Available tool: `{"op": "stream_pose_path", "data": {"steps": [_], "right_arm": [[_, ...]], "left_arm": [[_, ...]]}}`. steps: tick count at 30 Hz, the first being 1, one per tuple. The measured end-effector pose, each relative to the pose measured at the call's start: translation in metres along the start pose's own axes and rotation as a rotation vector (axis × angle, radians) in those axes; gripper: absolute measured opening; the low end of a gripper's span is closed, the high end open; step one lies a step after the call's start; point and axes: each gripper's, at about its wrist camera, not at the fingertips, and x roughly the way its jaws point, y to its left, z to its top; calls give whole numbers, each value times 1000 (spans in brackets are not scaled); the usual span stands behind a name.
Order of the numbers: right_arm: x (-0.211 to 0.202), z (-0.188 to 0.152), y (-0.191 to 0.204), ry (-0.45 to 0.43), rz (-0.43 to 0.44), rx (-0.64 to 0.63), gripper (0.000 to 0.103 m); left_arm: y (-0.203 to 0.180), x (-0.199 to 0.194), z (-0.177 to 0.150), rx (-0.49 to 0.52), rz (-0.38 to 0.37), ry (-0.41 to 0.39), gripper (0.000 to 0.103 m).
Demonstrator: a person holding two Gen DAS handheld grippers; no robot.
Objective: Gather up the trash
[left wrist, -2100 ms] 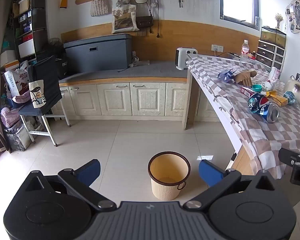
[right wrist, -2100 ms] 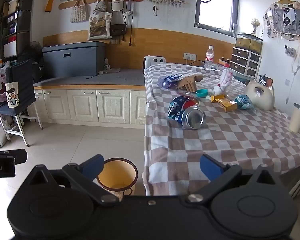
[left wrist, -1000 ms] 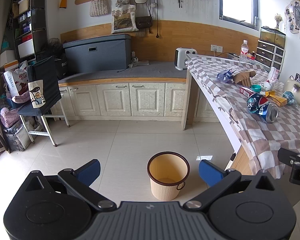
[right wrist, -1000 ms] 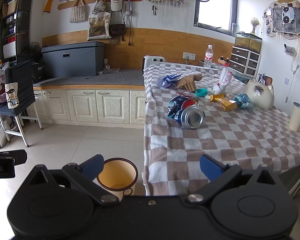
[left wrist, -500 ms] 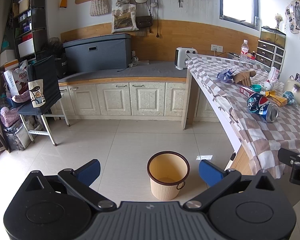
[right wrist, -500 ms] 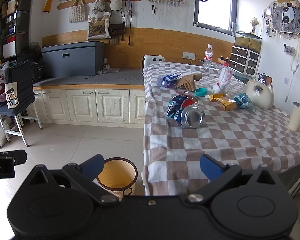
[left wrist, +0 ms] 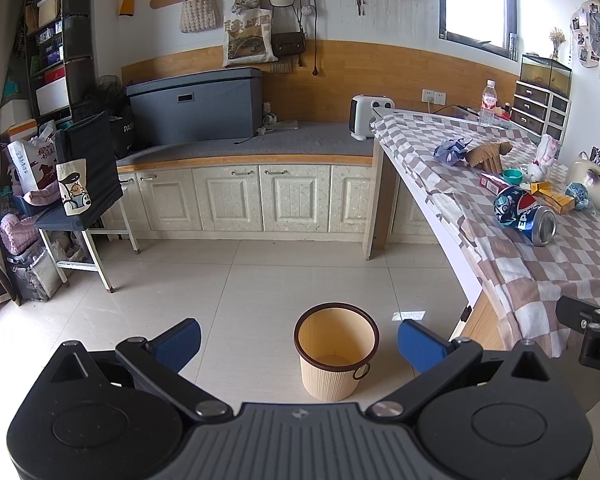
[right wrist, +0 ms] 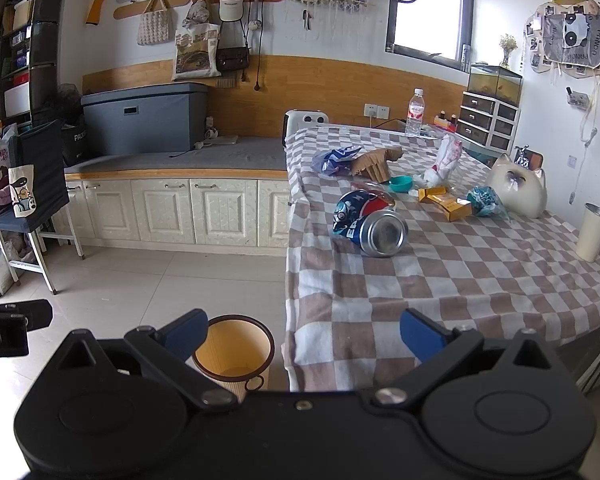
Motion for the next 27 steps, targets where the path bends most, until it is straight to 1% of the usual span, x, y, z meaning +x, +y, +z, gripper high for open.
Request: {"op": "stream_pose_path", "data": {"steps": [27], "right_arm": [[-2,2,0,1,-2,0,103]], "left_arm": [[-3,-2,3,0,-1,-1,103]]}}
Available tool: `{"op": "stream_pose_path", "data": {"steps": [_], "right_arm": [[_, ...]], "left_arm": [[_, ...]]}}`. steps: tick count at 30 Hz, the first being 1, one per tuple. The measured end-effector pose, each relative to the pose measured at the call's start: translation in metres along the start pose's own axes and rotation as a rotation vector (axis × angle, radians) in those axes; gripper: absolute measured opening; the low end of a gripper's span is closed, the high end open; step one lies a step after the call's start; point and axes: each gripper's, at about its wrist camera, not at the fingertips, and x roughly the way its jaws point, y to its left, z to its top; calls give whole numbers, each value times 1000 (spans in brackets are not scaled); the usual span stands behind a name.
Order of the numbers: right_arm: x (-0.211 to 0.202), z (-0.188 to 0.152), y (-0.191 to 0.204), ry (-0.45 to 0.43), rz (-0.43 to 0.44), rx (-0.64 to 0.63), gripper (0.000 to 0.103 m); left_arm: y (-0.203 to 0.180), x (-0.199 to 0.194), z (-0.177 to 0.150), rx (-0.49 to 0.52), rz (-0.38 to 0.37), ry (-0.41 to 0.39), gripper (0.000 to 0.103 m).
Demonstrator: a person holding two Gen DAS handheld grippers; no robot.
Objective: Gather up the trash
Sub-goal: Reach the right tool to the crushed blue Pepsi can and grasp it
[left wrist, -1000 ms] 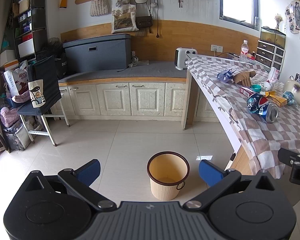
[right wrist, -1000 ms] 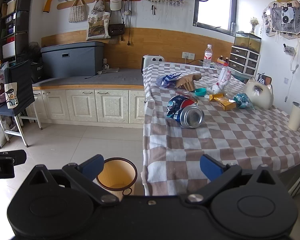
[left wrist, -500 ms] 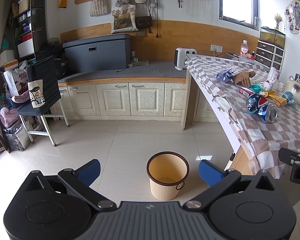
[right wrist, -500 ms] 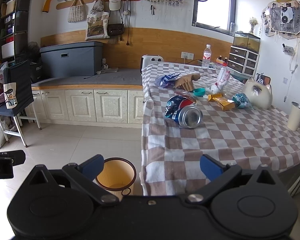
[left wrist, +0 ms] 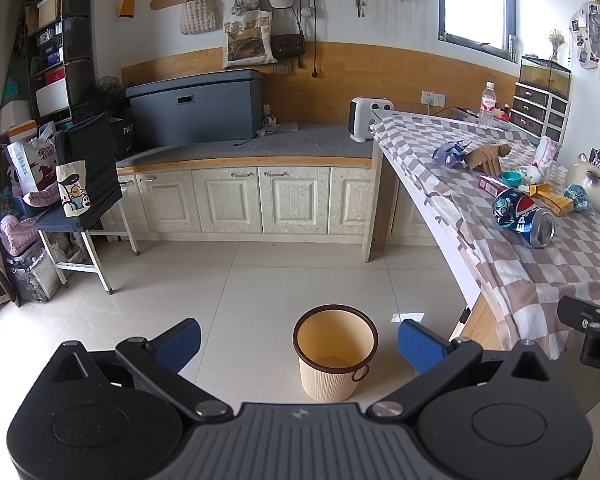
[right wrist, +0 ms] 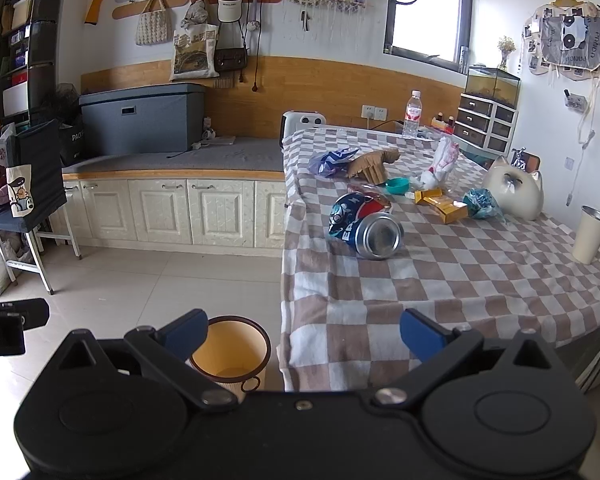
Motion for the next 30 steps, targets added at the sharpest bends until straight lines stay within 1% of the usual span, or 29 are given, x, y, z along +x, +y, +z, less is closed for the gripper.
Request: {"op": "stream_pose_path", "data": {"steps": [2,3,6,8,11,15,18,20,23,26,28,30], "right_arm": [[-1,-1,5,-2,-1,0,103],[-2,-3,-3,-3,-1,0,103],[-2,-2,-4,-4,-2,1,103],[4,1,-10,-11,-10,-2,103],[-4,9,-14,-38,-19,7,103],[-5,15,-23,-103,-34,21,103],[0,19,-30,-169,-43,4,103],[6,20,-36,-203,-41,-9,103],[18,23,-49,-221,-11,5,103],[30,25,-65,-251,22,34,103],[43,30,-76,-258,18,43,103],[59,36,-87,-247,-7,56,103]], "left_arm": [[0,0,0,0,0,0,103],[0,0,0,-1,0,0,103],[1,-2,2,6,-1,-11,103],[-1,-5,11,26,8,-52,103],[-7,-9,16,38,20,-116,103],[-15,-8,28,30,-6,-208,103],[-24,-5,38,50,-29,-273,103],[-32,-2,44,76,-52,-303,103],[-44,8,52,117,-102,-308,103],[-54,22,60,124,-154,-297,103],[-61,36,64,126,-180,-286,103],[-67,50,68,128,-208,-285,103]]}}
